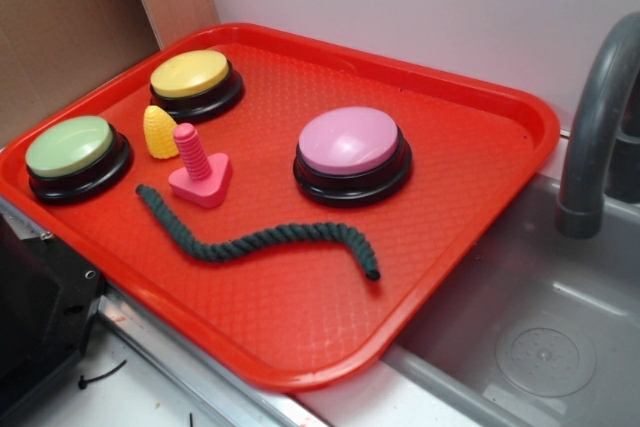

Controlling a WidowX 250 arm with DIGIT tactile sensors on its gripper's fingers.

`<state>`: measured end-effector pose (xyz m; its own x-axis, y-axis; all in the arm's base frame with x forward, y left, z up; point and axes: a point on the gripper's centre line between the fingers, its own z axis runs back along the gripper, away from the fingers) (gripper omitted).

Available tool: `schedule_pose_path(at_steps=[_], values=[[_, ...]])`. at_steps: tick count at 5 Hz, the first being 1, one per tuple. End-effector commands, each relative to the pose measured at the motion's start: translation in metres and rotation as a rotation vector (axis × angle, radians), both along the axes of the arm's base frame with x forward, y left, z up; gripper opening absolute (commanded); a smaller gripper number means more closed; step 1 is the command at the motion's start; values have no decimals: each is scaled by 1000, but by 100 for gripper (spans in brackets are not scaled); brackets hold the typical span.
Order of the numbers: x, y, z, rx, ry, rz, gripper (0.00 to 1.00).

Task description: Push the green button.

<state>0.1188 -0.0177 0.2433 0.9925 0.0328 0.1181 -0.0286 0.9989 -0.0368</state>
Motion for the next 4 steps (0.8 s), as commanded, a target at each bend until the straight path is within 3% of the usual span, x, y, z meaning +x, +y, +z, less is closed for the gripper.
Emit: schedule_pose_path(at_steps=[1,3,4], values=[[0,0,0,0,0,0,100],[34,90,-80,11,99,84,100],[34,112,-117,21,126,88,100]])
